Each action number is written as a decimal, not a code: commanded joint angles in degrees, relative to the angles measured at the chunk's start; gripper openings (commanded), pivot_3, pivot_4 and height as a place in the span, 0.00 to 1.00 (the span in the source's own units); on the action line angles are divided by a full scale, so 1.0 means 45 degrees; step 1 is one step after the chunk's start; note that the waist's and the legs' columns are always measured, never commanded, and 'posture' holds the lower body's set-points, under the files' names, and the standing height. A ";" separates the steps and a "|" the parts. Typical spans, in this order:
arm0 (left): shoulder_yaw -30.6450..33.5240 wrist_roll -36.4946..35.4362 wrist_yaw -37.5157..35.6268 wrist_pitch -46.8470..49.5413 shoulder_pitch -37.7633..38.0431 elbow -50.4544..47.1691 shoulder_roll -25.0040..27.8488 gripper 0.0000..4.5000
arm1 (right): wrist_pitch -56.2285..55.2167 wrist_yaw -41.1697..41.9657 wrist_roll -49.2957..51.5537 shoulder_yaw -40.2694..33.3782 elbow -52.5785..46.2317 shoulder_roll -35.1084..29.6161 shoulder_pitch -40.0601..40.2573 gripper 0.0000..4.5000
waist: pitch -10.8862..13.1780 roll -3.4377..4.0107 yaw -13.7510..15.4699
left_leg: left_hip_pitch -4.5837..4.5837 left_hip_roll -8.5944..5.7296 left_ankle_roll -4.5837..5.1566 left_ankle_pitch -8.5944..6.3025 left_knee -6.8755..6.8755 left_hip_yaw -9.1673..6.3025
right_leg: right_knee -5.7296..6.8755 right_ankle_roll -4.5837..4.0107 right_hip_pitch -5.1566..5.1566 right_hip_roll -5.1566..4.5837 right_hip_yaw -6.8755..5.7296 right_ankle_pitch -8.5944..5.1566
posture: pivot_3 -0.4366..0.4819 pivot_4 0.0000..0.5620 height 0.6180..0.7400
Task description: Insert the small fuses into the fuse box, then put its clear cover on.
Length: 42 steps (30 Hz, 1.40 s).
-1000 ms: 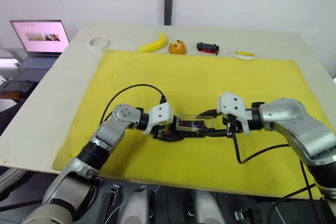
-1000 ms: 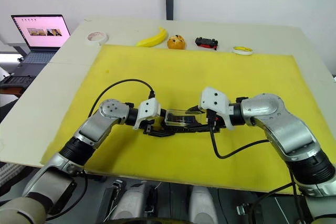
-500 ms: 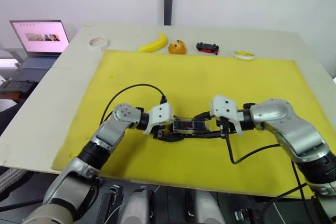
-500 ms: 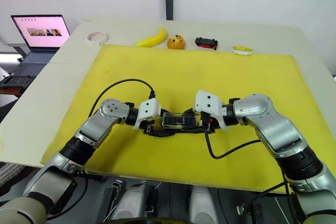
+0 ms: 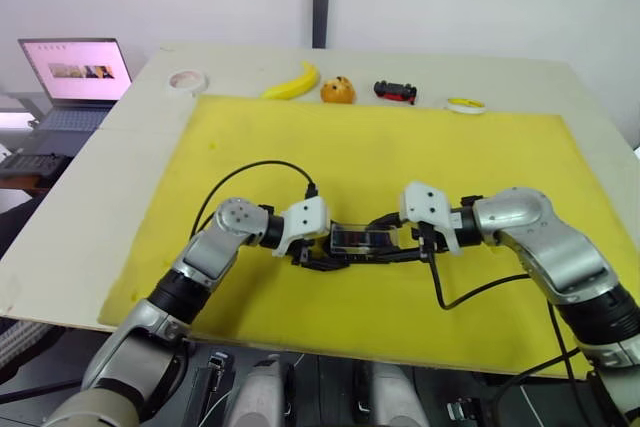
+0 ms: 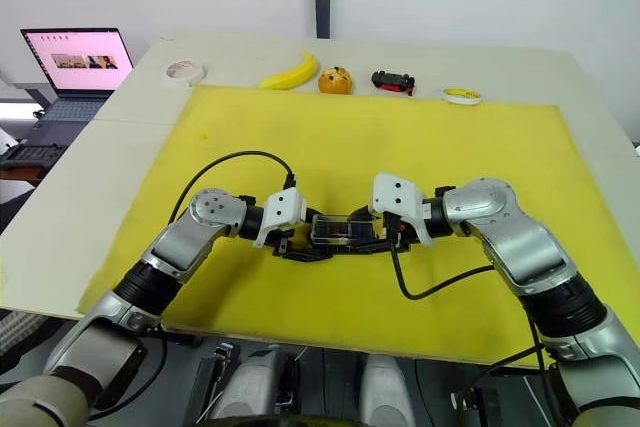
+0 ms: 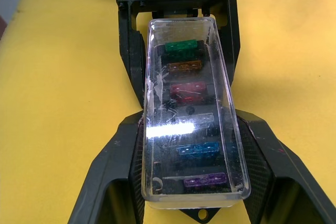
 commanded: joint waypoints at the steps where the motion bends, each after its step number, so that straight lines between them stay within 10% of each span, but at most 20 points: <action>1: 0.0020 -0.0113 -0.0262 -0.0181 -0.0005 -0.0399 -0.0103 0.58 | -0.0143 0.0256 -0.0043 -0.0031 0.0048 0.0099 -0.0051 0.38 | 0.0000 0.0001 0.0001 | 0.0000 0.0000 0.0000 0.0000 0.0000 -0.0001 | 0.0000 0.0000 0.0000 0.0000 0.0000 0.0000 | 0.48 0.27 1.00; 24: 0.0031 -0.0082 -0.0226 -0.0175 -0.0098 -0.0357 -0.0191 0.58 | -0.0441 0.0254 0.0033 -0.0260 0.0123 0.0231 0.0235 0.38 | -0.0001 0.0001 0.0005 | 0.0001 -0.0002 -0.0001 0.0000 0.0001 -0.0001 | 0.0002 0.0001 0.0002 0.0000 0.0000 0.0000 | 0.48 0.27 1.00; 30: 0.0038 -0.0077 -0.0235 -0.0149 -0.0113 -0.0359 -0.0189 0.58 | 0.0272 0.0286 0.0773 -0.0909 -0.0612 0.0069 -0.0113 0.99 | -0.0001 0.0001 0.0007 | 0.0000 -0.0002 -0.0001 0.0000 0.0002 -0.0001 | 0.0003 0.0001 0.0002 -0.0001 0.0000 0.0001 | 0.48 0.27 1.00; 42: 0.0021 -0.0124 -0.0244 -0.0085 -0.0086 -0.0473 -0.0257 0.58 | -0.0431 -0.0516 0.0225 -0.1295 -0.1039 0.0197 0.0422 0.99 | 0.0000 0.0001 0.0005 | 0.0000 -0.0005 -0.0001 0.0001 0.0003 0.0001 | 0.0006 0.0001 0.0002 -0.0002 0.0000 0.0001 | 0.48 0.27 1.00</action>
